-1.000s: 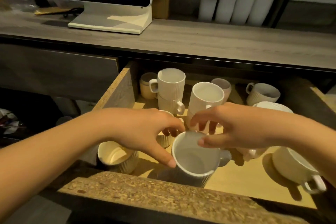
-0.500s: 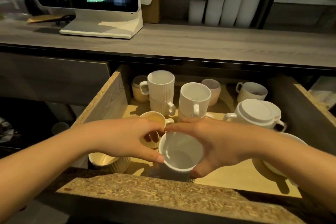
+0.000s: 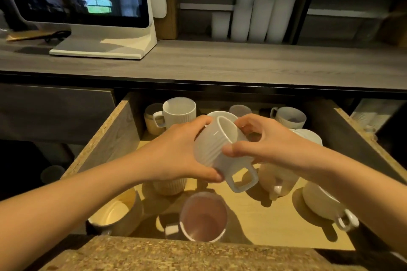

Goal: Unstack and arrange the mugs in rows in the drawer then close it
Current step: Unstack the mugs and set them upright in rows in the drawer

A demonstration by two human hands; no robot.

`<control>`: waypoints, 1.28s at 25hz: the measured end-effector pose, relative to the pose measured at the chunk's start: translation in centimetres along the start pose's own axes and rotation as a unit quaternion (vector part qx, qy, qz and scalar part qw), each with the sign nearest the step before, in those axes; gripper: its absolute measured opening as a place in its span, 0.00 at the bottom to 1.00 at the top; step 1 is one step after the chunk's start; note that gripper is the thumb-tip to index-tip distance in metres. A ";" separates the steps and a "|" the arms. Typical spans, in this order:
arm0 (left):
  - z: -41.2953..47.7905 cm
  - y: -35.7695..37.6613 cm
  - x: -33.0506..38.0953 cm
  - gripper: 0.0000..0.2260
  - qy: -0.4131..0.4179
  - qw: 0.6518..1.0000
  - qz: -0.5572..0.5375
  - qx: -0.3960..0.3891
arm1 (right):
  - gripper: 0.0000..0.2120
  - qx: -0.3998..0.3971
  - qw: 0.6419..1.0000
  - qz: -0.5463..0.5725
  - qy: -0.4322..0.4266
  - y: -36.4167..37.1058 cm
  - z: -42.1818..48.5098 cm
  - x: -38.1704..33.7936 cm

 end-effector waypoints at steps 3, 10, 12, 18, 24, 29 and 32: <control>1.0 0.8 0.3 0.34 0.009 0.999 -0.017 -0.033 | 0.36 -0.062 0.997 -0.045 -0.022 -0.8 -0.9 0.2; 1.5 4.4 1.2 0.34 0.010 0.988 -0.052 -0.146 | 0.37 -0.071 0.968 -0.213 -0.109 -2.9 -1.8 -1.0; 0.8 5.8 0.8 0.37 0.015 0.982 -0.007 -0.186 | 0.35 -0.059 0.937 -0.302 -0.166 -2.4 -2.3 -1.7; -2.4 8.5 -2.3 0.33 0.023 0.938 0.195 -0.285 | 0.36 -0.137 0.822 -0.520 -0.188 2.0 -3.1 1.9; -3.7 9.6 -3.6 0.27 0.015 0.917 0.213 -0.337 | 0.34 -0.184 0.807 -0.539 -0.158 4.4 -3.6 5.1; -3.6 9.7 -3.6 0.24 0.016 0.915 0.217 -0.339 | 0.39 -0.195 0.805 -0.539 -0.152 4.9 -3.8 6.2; -3.7 9.2 -3.7 0.23 0.005 0.915 0.218 -0.339 | 0.38 -0.207 0.806 -0.536 -0.142 4.8 -3.8 6.5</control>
Point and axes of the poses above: each hand's wrist, its own z-axis towards the middle knuckle, its own y-axis out of the palm, x = y × z, the point moved 10 cm from there along z, towards the middle knuckle, and after that the axes turned 14 degrees about x, right-handed, at the moved point
